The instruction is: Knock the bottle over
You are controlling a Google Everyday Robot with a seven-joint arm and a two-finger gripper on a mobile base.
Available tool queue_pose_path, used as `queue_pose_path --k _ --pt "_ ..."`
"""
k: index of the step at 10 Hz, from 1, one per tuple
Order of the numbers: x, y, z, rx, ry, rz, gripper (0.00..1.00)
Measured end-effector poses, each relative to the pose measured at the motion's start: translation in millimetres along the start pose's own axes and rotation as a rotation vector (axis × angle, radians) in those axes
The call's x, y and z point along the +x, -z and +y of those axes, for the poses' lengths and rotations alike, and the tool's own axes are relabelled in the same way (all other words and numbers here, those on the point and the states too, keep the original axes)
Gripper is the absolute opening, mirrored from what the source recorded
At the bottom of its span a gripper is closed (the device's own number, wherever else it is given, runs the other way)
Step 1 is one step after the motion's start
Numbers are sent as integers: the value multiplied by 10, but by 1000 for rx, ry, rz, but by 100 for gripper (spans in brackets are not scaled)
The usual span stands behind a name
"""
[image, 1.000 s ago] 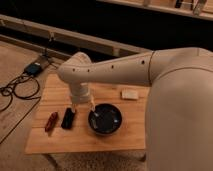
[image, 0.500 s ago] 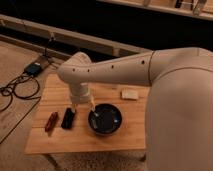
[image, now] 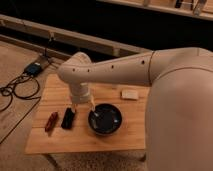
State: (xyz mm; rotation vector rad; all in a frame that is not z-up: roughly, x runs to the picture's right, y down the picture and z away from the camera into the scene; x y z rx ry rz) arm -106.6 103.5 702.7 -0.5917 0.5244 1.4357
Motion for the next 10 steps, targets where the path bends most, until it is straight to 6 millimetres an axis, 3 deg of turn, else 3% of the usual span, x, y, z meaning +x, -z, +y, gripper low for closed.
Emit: queue_pose_path --k 6,10 --pt "-46 -14 -3 -4 5 6 65" --pt "-483 -62 53 -53 40 8 65"
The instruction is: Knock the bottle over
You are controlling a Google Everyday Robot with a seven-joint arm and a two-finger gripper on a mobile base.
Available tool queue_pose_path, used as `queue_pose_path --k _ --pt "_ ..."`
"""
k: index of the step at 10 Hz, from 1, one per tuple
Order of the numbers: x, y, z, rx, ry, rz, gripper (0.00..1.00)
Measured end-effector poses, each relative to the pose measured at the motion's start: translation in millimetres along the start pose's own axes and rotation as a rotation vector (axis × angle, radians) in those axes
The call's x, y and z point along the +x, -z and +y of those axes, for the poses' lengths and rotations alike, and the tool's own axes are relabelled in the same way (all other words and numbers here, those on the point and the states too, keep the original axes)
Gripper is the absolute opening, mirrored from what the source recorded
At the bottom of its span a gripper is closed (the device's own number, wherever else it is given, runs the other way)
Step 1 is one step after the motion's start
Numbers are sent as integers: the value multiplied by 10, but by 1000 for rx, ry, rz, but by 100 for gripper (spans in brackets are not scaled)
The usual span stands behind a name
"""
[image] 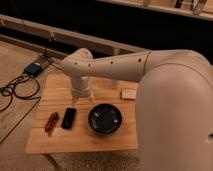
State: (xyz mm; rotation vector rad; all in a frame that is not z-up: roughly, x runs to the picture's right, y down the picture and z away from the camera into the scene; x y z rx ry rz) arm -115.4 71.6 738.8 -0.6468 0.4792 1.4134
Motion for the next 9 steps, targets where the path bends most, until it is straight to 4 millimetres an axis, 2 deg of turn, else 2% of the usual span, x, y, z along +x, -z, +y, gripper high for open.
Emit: queue_pose_path --k 4,9 --pt "-565 8 142 -92 79 -36 65" --pt "-1104 -98 406 -100 348 -91 65"
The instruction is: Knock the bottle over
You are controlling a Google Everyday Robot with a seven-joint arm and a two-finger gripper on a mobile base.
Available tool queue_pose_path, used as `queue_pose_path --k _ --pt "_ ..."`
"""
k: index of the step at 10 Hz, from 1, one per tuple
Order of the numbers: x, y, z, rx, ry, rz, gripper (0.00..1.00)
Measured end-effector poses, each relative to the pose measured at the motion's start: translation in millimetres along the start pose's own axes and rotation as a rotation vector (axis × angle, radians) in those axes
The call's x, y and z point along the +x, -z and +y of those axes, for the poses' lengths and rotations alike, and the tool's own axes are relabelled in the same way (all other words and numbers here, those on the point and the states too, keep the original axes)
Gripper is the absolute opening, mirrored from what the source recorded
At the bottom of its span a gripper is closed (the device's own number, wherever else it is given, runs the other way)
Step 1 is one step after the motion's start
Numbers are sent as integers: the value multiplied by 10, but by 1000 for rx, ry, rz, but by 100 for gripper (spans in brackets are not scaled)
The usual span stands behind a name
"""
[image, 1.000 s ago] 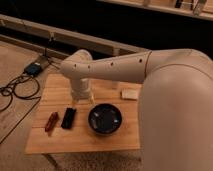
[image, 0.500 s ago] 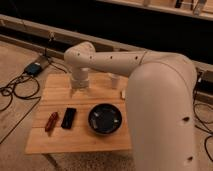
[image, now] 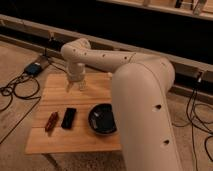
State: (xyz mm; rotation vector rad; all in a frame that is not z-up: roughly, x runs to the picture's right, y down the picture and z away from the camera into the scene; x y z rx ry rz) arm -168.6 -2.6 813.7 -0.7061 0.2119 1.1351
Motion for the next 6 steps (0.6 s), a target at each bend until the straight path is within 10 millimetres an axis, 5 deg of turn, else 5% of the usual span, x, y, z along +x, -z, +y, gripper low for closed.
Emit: queue_pose_path --k 6 --pt "-319 58 -310 80 94 -22 65"
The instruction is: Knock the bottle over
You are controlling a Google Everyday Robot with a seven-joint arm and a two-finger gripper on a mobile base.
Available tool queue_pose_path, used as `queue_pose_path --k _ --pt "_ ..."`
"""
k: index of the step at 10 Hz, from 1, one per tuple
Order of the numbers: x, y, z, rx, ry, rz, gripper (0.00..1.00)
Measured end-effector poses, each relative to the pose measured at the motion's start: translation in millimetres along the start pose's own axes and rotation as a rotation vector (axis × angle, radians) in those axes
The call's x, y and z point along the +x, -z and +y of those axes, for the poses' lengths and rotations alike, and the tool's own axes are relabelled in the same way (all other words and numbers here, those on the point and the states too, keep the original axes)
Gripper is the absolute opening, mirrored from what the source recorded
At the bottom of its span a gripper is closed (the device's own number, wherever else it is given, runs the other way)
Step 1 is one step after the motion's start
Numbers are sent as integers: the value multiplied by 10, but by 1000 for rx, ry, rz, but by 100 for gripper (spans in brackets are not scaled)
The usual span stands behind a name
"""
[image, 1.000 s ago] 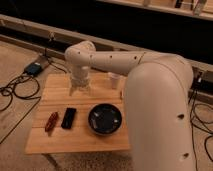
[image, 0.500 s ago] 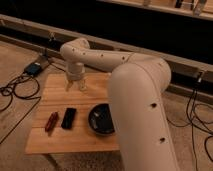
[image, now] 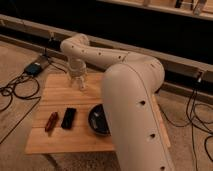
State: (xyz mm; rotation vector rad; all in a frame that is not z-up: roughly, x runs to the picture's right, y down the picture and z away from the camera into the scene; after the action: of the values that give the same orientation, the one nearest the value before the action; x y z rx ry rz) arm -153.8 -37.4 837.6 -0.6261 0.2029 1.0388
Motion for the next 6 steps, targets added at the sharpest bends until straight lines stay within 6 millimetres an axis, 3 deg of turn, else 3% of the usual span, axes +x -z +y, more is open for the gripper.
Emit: queue_pose_path --k 6 --pt "-215 -42 -201 8 8 -19 65"
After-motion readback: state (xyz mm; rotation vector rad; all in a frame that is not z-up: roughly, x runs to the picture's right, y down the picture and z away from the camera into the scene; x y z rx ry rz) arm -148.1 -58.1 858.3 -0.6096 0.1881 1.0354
